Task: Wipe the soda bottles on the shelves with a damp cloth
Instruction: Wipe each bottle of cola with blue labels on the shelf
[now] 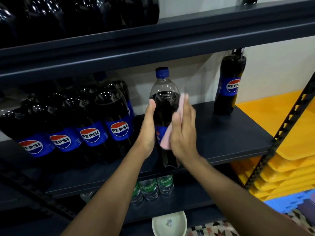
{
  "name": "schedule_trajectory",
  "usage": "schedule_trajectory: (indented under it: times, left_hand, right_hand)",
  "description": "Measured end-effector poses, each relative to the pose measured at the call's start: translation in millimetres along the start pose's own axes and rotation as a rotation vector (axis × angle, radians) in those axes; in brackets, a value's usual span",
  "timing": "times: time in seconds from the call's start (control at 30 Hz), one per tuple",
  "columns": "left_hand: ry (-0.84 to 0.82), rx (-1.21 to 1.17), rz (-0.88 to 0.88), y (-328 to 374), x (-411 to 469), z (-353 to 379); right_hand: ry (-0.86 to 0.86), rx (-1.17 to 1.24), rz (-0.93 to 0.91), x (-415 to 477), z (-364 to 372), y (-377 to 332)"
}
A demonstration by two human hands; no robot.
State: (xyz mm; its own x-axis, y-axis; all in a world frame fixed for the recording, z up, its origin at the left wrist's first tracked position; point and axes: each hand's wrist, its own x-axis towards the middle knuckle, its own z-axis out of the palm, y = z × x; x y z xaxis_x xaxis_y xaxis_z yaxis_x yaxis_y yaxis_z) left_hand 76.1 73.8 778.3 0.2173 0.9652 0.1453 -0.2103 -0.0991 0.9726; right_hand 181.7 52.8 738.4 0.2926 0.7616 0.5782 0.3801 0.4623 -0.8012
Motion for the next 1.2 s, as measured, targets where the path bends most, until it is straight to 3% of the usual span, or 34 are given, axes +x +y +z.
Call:
schedule_trajectory:
  times: [0.23,0.43,0.5,0.63,0.73,0.9,1.07,1.2]
  left_hand:
    - [0.035,-0.088,-0.068,-5.5,-0.5,7.2]
    - [0.093,-0.097,-0.07,-15.6,-0.3,9.5]
    - [0.095,-0.114,-0.01,-15.4,-1.7,12.4]
    - [0.119,-0.132,-0.055,-19.1,2.6,8.3]
    - [0.155,-0.008,-0.05,-34.4,2.1,0.8]
    - [0.171,0.403,0.055,-72.0,-15.8,5.1]
    - [0.315,0.534,-0.028,-65.0,-8.4,23.6]
    - [0.359,0.302,-0.148,-56.3,8.7,51.3]
  right_hand:
    - [-0.139,0.116,0.082,82.6,-15.4,-69.0]
    - [0.08,0.181,-0.019,34.9,5.1,-21.4]
    - [0.116,0.199,0.046,10.1,12.2,0.8]
    - [0.11,0.272,0.323,-38.1,19.2,46.3]
    - [0.078,0.368,0.52,-48.1,17.0,66.2]
    - [-0.05,0.456,0.616,-35.2,-0.5,69.0]
    - [-0.077,0.272,0.597,-28.0,-23.9,57.9]
    - [-0.056,-0.212,0.218,-24.0,-70.3,30.6]
